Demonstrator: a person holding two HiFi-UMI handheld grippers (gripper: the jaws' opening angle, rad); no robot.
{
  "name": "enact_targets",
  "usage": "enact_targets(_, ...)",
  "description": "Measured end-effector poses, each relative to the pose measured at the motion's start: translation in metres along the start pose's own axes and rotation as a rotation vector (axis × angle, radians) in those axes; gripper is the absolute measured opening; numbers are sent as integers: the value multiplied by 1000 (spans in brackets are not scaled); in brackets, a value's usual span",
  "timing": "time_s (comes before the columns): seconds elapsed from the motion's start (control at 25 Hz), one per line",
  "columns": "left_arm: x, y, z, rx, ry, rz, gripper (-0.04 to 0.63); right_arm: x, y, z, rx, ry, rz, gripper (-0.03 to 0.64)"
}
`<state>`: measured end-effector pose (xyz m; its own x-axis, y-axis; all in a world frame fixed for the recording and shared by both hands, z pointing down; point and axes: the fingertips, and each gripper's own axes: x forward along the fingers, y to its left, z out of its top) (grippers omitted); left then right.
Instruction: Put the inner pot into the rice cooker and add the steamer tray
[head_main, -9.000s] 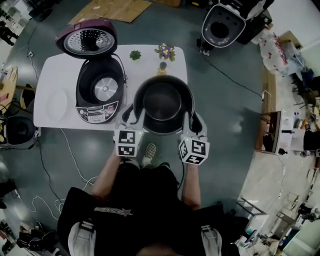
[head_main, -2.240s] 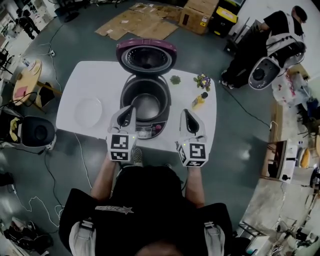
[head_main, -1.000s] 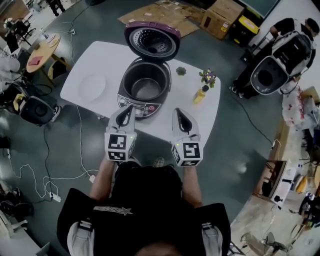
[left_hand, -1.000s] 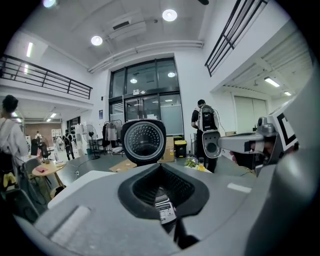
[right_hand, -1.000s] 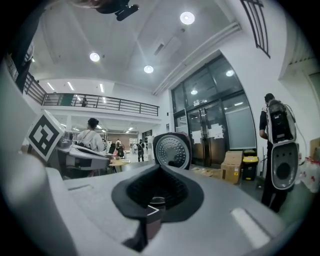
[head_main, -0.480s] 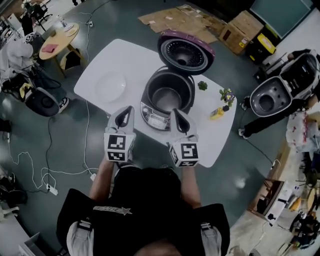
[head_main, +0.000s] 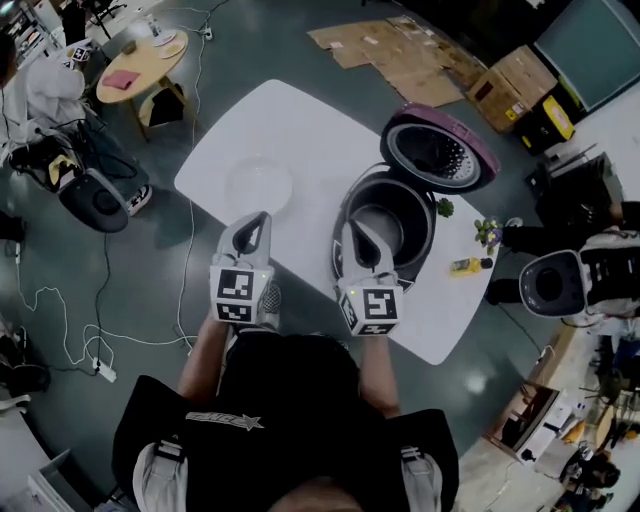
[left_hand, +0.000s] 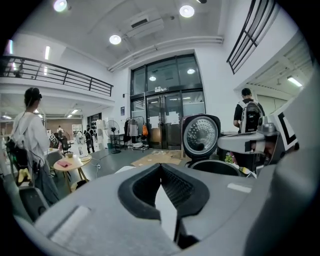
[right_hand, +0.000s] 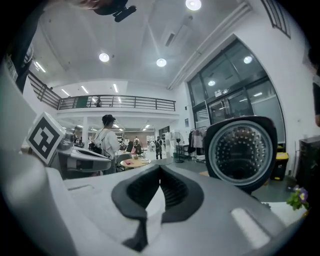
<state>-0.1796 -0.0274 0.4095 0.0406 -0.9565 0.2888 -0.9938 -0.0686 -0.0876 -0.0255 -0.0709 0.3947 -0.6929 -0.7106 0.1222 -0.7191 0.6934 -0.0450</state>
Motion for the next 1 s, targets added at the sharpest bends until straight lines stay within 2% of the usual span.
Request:
enact_targets(0.44, 18, 123, -31, -29, 58, 39, 11, 111, 71, -18, 16, 65, 47, 5)
enact_targets(0.68, 40, 165, -56, -51, 92, 37, 14, 155, 86, -41, 33, 110, 17, 5)
enact_targets(0.8, 51, 177, -75, -86, 136, 23, 20, 173, 87, -59, 45, 150, -1, 46)
enact_targets(0.92, 62, 184, -91, -127, 189, -1, 145, 186, 83, -79, 64, 202, -14, 134)
enact_targets(1.0, 68, 188, -103, -145, 213, -9, 176, 193, 80, -93, 69, 238, -23, 147)
